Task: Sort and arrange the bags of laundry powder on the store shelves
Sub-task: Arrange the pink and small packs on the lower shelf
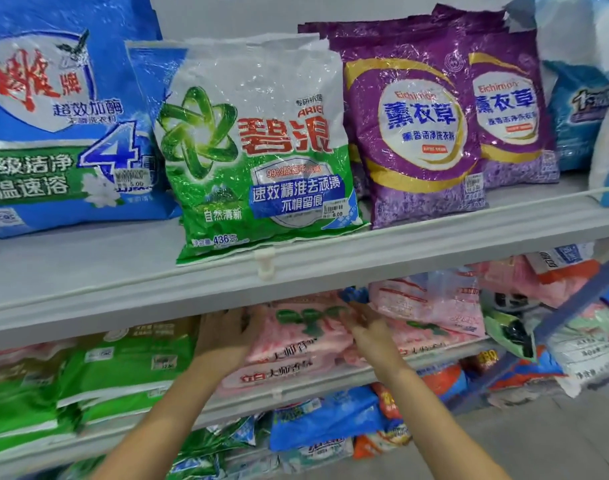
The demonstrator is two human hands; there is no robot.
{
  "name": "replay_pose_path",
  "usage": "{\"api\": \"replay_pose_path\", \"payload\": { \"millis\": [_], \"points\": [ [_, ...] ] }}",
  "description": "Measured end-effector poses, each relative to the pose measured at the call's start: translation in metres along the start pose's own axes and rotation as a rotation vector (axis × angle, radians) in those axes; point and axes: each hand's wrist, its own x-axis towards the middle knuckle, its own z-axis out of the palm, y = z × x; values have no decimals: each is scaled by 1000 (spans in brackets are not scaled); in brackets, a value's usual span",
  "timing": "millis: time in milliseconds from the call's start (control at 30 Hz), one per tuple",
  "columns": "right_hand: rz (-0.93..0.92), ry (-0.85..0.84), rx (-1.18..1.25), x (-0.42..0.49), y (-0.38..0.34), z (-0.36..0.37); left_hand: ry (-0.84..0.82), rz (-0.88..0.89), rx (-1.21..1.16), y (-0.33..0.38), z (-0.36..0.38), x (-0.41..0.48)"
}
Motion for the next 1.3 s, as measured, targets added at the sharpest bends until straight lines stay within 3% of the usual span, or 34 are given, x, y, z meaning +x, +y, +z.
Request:
{"api": "replay_pose_path", "payload": {
  "millis": [100, 233, 367, 533, 867, 1300],
  "points": [
    [-49, 4, 91, 3, 3, 9, -5, 4, 110, -9, 7, -1],
    [-31, 40, 244, 9, 4, 22, 43, 115, 70, -13, -3, 15],
    [-27, 117, 273, 7, 18, 25, -13, 125, 129, -16, -1, 15],
    [-67, 188, 153, -1, 25, 21, -90, 33, 206, -15, 2, 11],
    [-149, 253, -239, -31, 54, 28, -54, 109, 191, -34, 9, -3],
    [-241, 198, -430, -18, 32, 3, -38, 47, 201, -31, 2, -3]
  ]
}}
